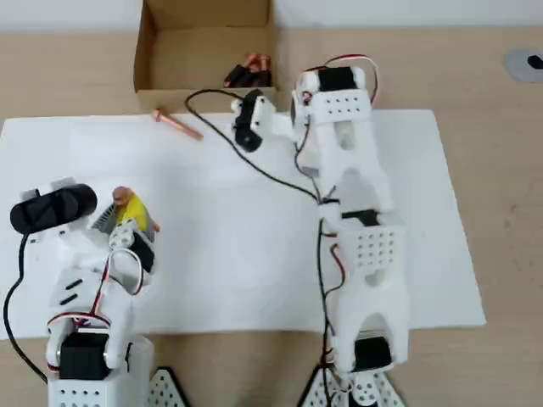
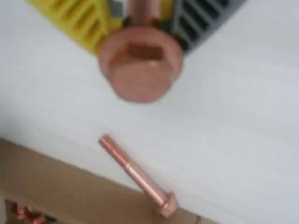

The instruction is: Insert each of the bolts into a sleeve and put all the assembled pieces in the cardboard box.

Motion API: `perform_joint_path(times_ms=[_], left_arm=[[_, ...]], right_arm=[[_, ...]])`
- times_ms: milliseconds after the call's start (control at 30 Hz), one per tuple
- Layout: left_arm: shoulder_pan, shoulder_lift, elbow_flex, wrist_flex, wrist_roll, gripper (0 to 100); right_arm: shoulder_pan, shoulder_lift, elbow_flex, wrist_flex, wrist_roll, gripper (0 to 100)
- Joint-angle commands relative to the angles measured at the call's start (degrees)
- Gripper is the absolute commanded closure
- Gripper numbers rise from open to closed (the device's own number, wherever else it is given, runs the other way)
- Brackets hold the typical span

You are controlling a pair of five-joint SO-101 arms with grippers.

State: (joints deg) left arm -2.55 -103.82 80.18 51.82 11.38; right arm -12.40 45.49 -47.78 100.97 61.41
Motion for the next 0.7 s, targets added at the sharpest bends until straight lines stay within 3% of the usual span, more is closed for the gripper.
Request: perform_joint_path(times_ms=[0,667], left_arm=[[-0.88,-0.57,-0.35,-1.41,-0.53,99],[-0.88,-0.57,-0.35,-1.32,-0.53,99]], right_arm=[[-1.01,-0.22,-2.86,0.53,1.58,78.6],[1.19,6.02,-3.30,-2.55,3.25,78.6]])
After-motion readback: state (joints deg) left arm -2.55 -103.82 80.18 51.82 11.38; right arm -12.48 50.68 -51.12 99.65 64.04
